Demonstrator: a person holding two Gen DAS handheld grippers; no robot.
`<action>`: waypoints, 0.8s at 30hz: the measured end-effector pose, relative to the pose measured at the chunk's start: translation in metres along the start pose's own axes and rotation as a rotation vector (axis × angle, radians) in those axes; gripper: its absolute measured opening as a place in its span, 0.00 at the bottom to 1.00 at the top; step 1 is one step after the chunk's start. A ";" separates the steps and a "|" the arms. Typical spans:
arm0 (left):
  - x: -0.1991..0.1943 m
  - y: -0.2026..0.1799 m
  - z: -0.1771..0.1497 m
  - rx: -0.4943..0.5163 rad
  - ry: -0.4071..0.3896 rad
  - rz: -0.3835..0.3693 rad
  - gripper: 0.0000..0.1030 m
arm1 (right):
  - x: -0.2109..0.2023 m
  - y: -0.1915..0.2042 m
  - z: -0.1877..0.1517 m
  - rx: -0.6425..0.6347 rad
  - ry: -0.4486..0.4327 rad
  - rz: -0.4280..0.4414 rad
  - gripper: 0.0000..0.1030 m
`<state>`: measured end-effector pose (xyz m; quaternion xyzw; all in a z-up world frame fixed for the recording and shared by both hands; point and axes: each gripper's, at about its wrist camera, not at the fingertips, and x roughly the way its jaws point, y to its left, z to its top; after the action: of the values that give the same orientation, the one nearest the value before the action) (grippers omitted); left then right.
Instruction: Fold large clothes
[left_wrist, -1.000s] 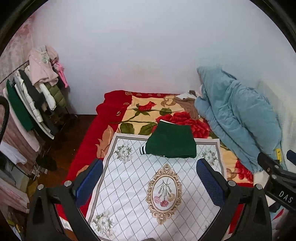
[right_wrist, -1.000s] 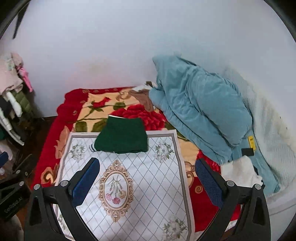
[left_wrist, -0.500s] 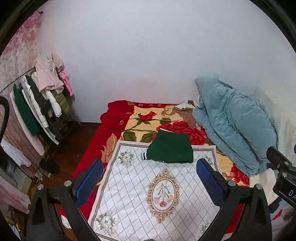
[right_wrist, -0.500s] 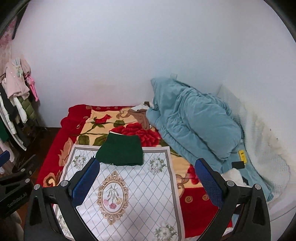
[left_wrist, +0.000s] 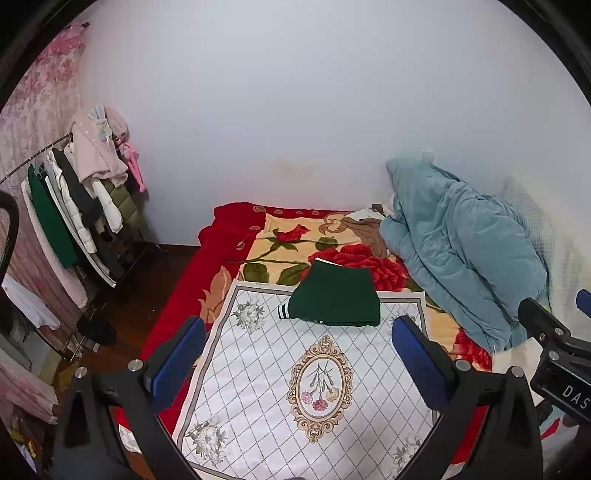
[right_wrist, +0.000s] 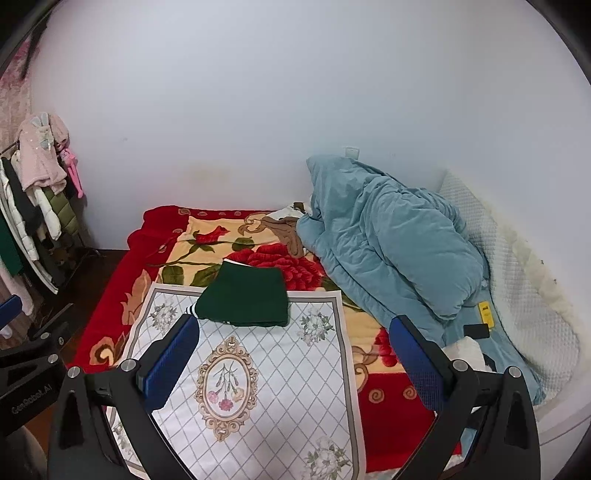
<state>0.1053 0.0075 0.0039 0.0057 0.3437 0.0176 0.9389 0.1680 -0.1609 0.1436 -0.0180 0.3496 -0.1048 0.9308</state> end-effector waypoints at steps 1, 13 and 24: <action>0.000 0.000 0.000 0.000 0.000 0.000 1.00 | 0.000 0.000 0.000 -0.001 -0.001 0.002 1.00; -0.007 -0.002 -0.002 -0.005 -0.010 -0.002 1.00 | -0.002 -0.004 -0.005 0.008 0.002 0.019 1.00; -0.015 -0.004 0.001 -0.005 -0.019 -0.002 1.00 | -0.005 -0.012 -0.006 0.016 -0.003 0.037 1.00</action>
<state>0.0945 0.0030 0.0139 0.0030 0.3345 0.0175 0.9422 0.1578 -0.1717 0.1434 -0.0043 0.3475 -0.0906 0.9333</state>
